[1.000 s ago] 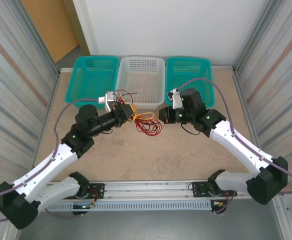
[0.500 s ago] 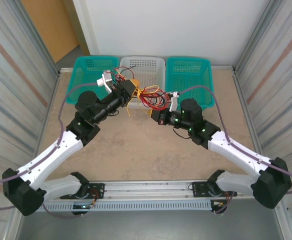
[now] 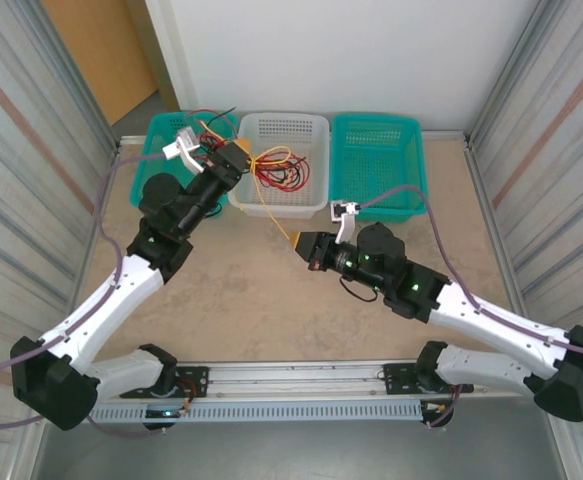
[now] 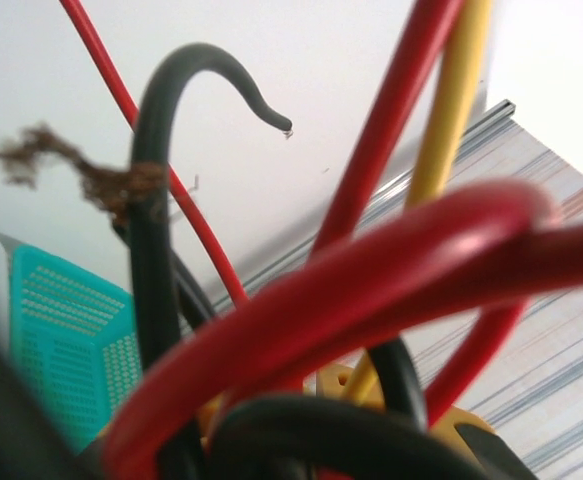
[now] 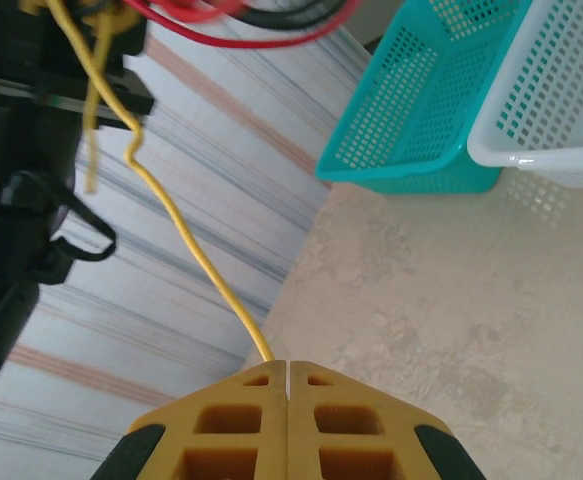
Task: Untangle the cables
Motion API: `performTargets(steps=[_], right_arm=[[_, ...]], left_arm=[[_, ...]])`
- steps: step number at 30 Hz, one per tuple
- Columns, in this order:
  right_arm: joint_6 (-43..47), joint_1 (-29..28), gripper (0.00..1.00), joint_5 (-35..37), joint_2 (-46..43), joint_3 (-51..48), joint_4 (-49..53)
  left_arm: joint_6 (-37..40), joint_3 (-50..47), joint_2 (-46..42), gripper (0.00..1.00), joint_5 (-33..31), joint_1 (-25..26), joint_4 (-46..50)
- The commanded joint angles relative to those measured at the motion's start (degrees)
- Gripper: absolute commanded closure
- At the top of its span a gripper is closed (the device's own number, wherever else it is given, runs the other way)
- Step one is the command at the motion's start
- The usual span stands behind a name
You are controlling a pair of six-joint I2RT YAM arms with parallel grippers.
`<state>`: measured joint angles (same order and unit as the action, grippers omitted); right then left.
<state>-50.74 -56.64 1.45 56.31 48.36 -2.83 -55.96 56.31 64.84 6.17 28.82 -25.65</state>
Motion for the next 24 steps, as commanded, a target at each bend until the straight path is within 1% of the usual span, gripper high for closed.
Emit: performTargets(steps=[1,4,7,10,15,19,21,24], right_arm=[[3.1,-3.6,1.0,5.3,-3.1,5.4,10.7],[6.0,-4.6,1.0,6.6,-4.1,9.7,13.6],[10.6,-4.5,1.0,7.4,-3.6,15.9,18.2],[13.8,-3.7,1.0,8.0,-3.4,20.2,19.7],[14.8,1.6,1.0,3.8,-3.2,24.0,20.6],[15.7,6.5,1.0,0.9,-2.6,26.8,21.8],[15.7,9.7,1.0,-2.0,-2.1,28.9,22.3],[16.0,13.1,1.0,-4.6,-0.9,31.8,23.0]], left_arm=[[6.5,-1.1,-0.3,1.0,-4.1,-1.4,-4.6],[9.3,-3.0,0.4,1.0,-3.4,-1.6,-2.4],[9.2,-5.9,0.8,1.0,-2.7,-2.1,-2.1],[9.5,-8.3,0.1,1.0,-2.1,-2.1,-0.9],[9.9,-11.0,-1.5,1.0,0.0,-2.1,0.1],[11.4,-11.8,-2.5,1.0,4.8,-2.1,1.5],[13.3,-11.3,-2.7,1.0,7.5,-2.1,4.8],[15.4,-11.4,-3.3,1.0,10.8,-2.1,8.1]])
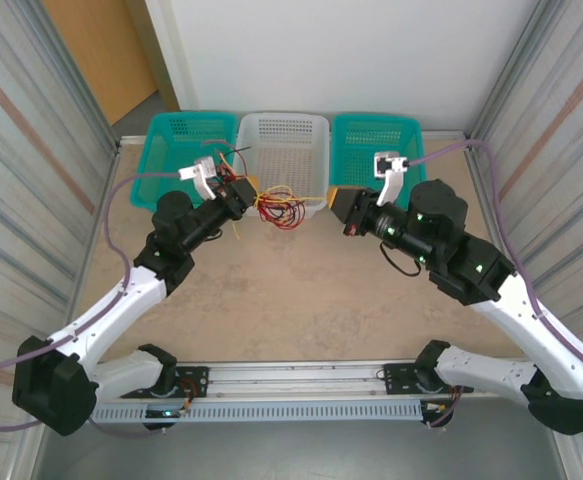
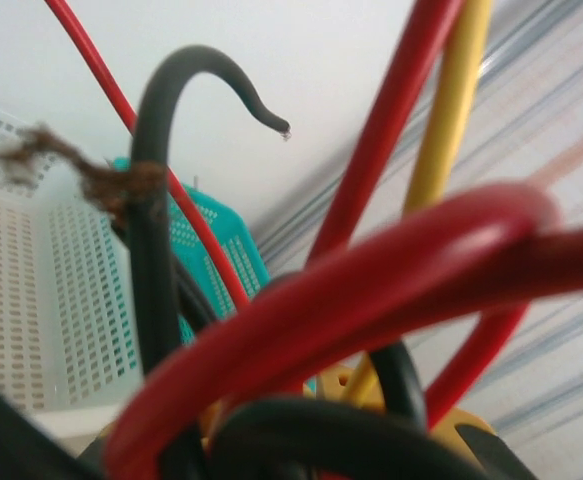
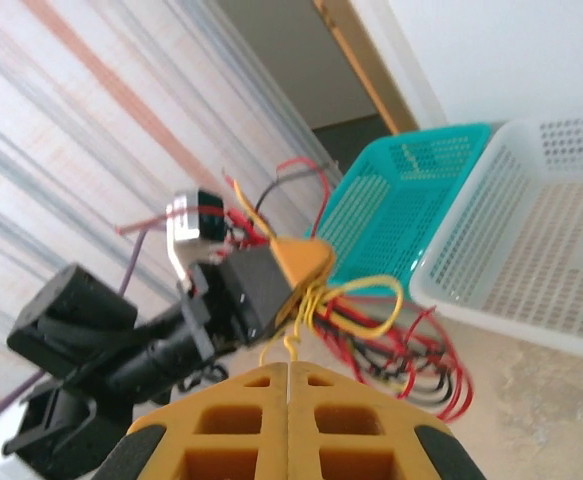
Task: Untangle the cables
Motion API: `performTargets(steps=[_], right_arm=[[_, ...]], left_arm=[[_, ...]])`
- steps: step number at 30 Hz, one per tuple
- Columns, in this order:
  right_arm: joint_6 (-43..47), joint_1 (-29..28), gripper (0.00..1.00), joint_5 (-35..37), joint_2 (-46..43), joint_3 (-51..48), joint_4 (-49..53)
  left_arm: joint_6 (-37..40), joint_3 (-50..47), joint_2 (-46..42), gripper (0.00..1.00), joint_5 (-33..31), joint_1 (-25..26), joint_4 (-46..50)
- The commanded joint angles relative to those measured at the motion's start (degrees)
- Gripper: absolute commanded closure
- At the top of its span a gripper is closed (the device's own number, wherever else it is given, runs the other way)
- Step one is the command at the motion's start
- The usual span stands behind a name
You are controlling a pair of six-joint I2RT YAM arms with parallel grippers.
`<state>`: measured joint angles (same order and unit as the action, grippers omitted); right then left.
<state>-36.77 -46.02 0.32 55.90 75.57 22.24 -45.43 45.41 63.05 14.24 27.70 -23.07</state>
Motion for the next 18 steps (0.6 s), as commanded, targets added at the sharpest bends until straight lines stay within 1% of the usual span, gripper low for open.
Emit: performTargets(steps=[1,5,7,10,12,15,18], right_arm=[[2.1,3.3,1.0,-4.5,-0.2,5.4,-2.1],[2.9,5.9,1.0,-6.5,2.6,8.8,-1.6],[3.1,7.9,1.0,-7.4,4.0,9.9,-1.2],[2.1,13.4,1.0,-10.7,6.1,10.4,-1.3],[1.1,17.7,1.0,-13.2,8.0,10.5,-1.3],[-1.0,23.3,1.0,-17.3,10.5,9.9,-2.0],[-2.0,26.8,1.0,-18.9,12.2,8.7,-3.3]], left_arm=[[5.2,-0.7,-1.7,1.0,4.0,-0.9,6.0],[6.5,-1.4,-2.8,1.0,9.5,0.1,6.8],[5.8,-1.8,-3.7,1.0,13.0,0.4,5.9],[2.2,-2.4,-5.7,1.0,18.7,0.4,2.1],[1.1,-1.8,-7.0,1.0,21.7,0.3,1.9],[-1.2,-1.5,-8.9,1.0,23.1,-0.6,1.9],[-6.2,-2.8,-11.0,1.0,22.5,-2.1,-1.6]])
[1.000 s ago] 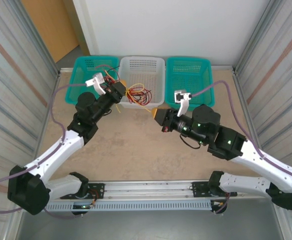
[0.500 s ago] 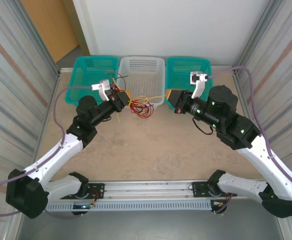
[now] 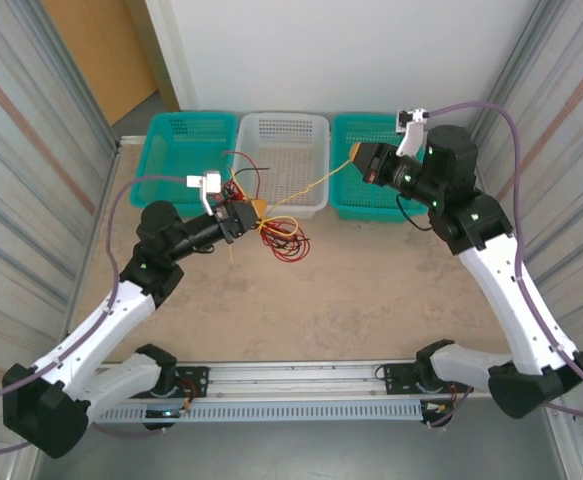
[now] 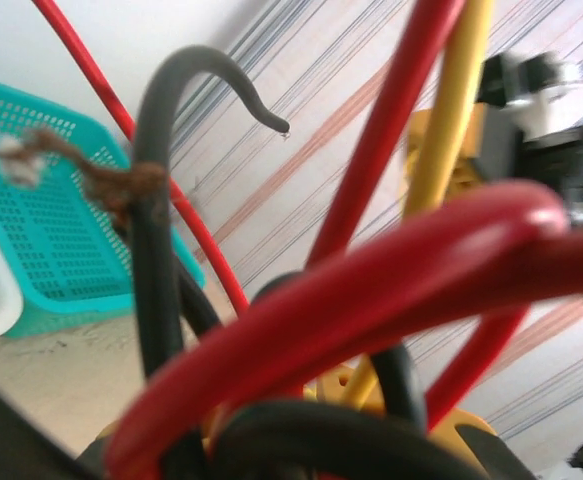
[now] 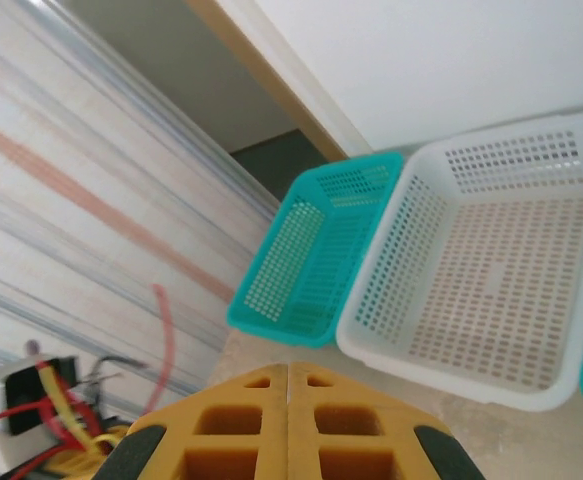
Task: Untangle the cables
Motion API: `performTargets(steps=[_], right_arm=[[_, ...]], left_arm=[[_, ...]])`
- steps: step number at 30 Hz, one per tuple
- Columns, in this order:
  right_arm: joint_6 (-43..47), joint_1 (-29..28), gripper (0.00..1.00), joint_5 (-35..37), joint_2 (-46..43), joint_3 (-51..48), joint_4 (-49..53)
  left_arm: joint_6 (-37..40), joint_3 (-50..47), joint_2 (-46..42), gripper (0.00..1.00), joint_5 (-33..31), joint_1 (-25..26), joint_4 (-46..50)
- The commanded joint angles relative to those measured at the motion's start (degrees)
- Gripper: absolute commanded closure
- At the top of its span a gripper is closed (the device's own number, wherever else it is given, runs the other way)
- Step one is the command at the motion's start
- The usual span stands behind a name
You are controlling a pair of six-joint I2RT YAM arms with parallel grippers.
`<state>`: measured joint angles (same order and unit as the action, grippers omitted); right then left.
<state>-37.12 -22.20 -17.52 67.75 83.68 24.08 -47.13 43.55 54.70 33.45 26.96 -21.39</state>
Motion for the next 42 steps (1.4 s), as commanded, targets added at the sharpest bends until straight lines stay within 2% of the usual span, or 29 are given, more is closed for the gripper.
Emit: performTargets(steps=[1,6,13,20,25,35,42], right_arm=[[-1.8,4.0,1.0,-1.3,1.0,0.2,-5.3],[-3.1,6.9,1.0,-2.9,5.2,-2.7,-6.3],[-5.3,6.8,1.0,-1.2,7.2,-13.7,-14.9],[-2.1,2.0,1.0,3.2,7.4,-18.8,-14.7],[-6.6,-1.8,1.0,1.5,7.6,-25.2,-19.8],[-14.1,-20.0,1.0,11.9,4.4,-37.1,-30.2],[-16.6,-29.5,1.0,18.5,-0.7,-41.8,-32.7]], left_arm=[[-6.6,-1.5,-3.2,1.0,2.7,-1.8,-5.1],[-16.6,-1.2,-4.6,1.0,0.5,-2.0,-13.4],[-21.4,3.4,-7.1,1.0,-5.8,-2.1,-13.6],[-27.5,4.1,-6.0,1.0,-14.5,-2.1,-21.8],[-31.3,3.7,-1.7,1.0,-20.5,-2.1,-31.9],[-20.8,10.2,4.1,1.0,-25.2,-3.0,-29.4],[-15.0,10.9,9.0,1.0,-28.2,-3.1,-34.1]])
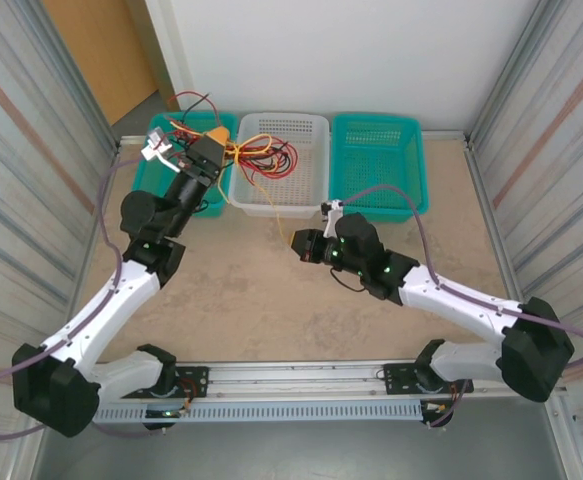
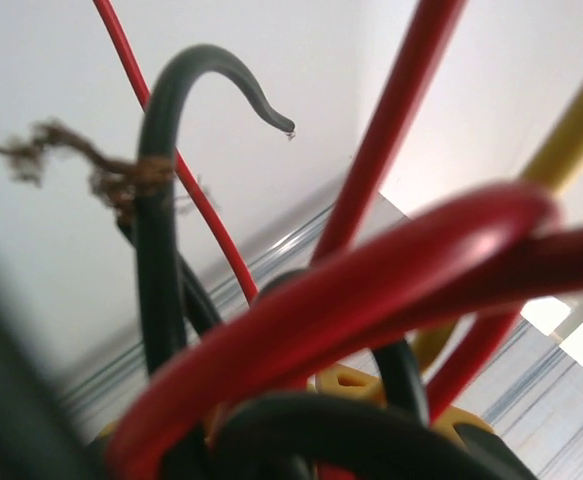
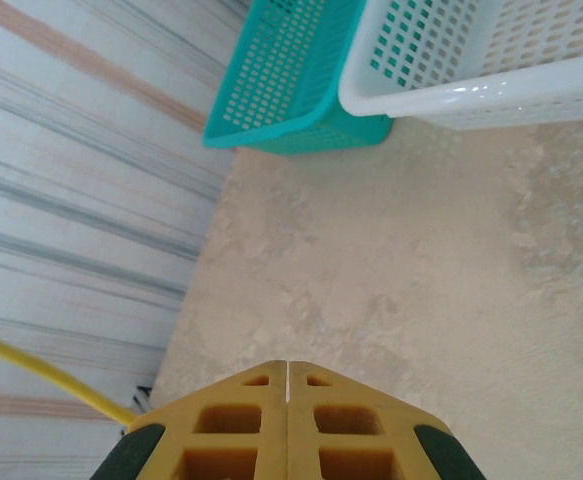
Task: Untangle the cables
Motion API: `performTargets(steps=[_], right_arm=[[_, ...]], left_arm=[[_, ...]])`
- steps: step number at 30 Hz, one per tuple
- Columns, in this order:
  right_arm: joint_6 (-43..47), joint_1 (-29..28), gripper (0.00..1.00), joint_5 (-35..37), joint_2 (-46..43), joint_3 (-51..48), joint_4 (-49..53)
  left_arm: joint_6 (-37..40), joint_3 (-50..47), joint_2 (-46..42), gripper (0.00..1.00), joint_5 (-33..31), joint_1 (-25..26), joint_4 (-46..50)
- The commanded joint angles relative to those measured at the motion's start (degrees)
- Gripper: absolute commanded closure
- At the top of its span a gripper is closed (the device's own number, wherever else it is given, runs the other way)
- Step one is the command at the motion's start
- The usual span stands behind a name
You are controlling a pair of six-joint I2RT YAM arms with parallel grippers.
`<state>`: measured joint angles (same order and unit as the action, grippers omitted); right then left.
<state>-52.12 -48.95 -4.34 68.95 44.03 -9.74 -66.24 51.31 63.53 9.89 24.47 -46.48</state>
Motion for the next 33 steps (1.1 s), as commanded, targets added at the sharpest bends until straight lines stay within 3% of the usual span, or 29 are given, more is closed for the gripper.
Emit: performTargets(steps=[1,5,8,12,14,18,23,25,28,33], right_arm=[[-1.6,-3.9,1.0,6.0,-2.2,-2.0,1.3],[-0.9,-11.0,1.0,10.9,-3.3,-0.1,2.4],[0.6,-14.5,1.0,12.8,-1.8,2.7,3.4],[3.9,-14.1,1.0,13.2,1.8,5.6,6.5],[6.6,-10.0,1.0,12.3,1.4,6.5,9.0],[11.9,5.4,1.0,4.4,-1.3,10.7,15.7],[16.1,20.3,1.0,-4.1,-0.4,18.6,21.6],[16.3,24.7,1.0,-8.5,2.4,21.2,21.4],[16.1,27.2,1.0,-12.9,8.6,24.9,21.5],[12.6,24.6,1.0,-15.4,15.7,22.4,10.8]], left_arm=[[5.4,3.1,0.3,1.0,-5.3,-0.5,-8.0],[12.2,3.1,0.8,1.0,-9.8,-0.1,-2.7],[7.7,2.4,3.1,1.0,-11.1,-0.5,-4.1],[-3.3,1.7,4.6,1.0,-16.9,0.6,-2.4],[-7.0,2.1,3.5,1.0,-17.4,0.8,2.0],[-8.4,5.0,-2.9,1.0,-19.4,2.9,23.8],[-15.4,5.6,-7.1,1.0,-13.1,2.9,36.5],[-18.6,4.8,-7.1,1.0,-9.4,3.6,34.0],[-21.5,6.3,-6.0,1.0,-6.7,6.6,32.8],[-22.8,12.2,-0.5,1.0,-3.8,15.1,25.6]])
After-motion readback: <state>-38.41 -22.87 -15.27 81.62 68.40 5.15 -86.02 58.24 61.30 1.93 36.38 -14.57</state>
